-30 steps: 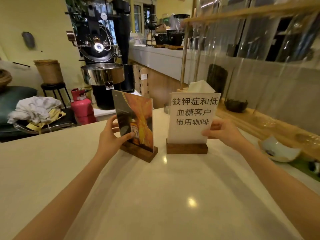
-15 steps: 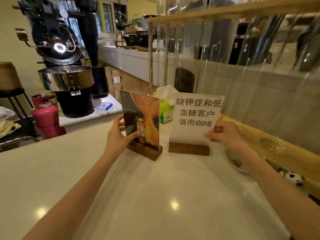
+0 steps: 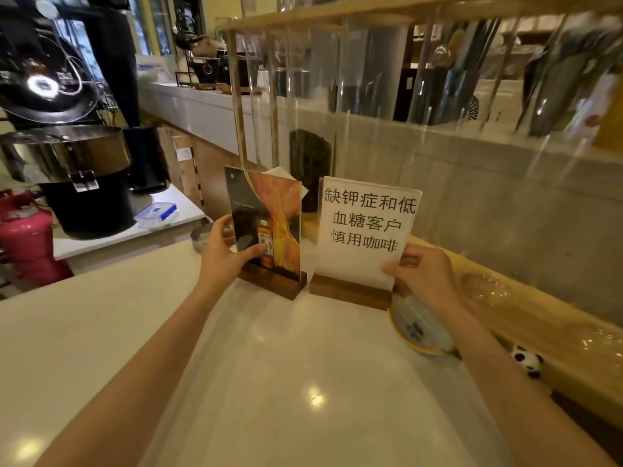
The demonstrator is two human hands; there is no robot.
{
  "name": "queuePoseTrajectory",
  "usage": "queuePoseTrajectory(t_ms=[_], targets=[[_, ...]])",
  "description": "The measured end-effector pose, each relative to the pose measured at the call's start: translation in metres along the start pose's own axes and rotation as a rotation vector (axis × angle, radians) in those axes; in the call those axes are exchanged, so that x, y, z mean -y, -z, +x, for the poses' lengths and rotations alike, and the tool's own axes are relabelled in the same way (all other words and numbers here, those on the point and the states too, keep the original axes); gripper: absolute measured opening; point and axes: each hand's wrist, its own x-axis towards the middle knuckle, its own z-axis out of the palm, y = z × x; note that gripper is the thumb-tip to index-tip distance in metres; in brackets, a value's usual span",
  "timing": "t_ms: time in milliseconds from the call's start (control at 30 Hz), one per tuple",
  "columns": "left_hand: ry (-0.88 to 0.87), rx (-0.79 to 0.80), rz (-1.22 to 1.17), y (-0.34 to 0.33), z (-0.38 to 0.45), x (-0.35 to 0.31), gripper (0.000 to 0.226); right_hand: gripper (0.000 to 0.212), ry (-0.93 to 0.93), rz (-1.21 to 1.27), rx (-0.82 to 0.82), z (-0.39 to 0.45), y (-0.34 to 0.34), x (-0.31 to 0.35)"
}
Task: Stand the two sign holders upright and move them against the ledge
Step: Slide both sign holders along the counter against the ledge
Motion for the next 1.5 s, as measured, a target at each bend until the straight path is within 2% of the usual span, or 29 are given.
queuePoseTrajectory(t_ms=[233, 467, 933, 1367, 1500], targets=[[0.017, 0.038, -0.057, -0.03, 0.018, -0.004, 0.078, 0.028, 0.027, -0.076, -0.072, -0.007, 0.001, -0.001], [0.05, 0.091, -0.213, -0.047, 0.031, -0.006, 0.07, 0.023, 0.028, -0.073, -0.164, -0.014, 0.0, -0.005], [0.098, 0.194, -0.383, -0.081, 0.047, -0.019, 0.065, 0.021, 0.034, -0.129, -0.253, -0.019, -0.003, -0.014], [0.07, 0.196, -0.395, -0.096, 0.051, -0.021, 0.065, 0.015, 0.009, -0.172, -0.201, -0.017, -0.002, -0.019], [0.062, 0.204, -0.369, -0.097, 0.047, -0.023, 0.067, 0.024, 0.004, -0.14, -0.153, -0.017, 0.003, -0.01]])
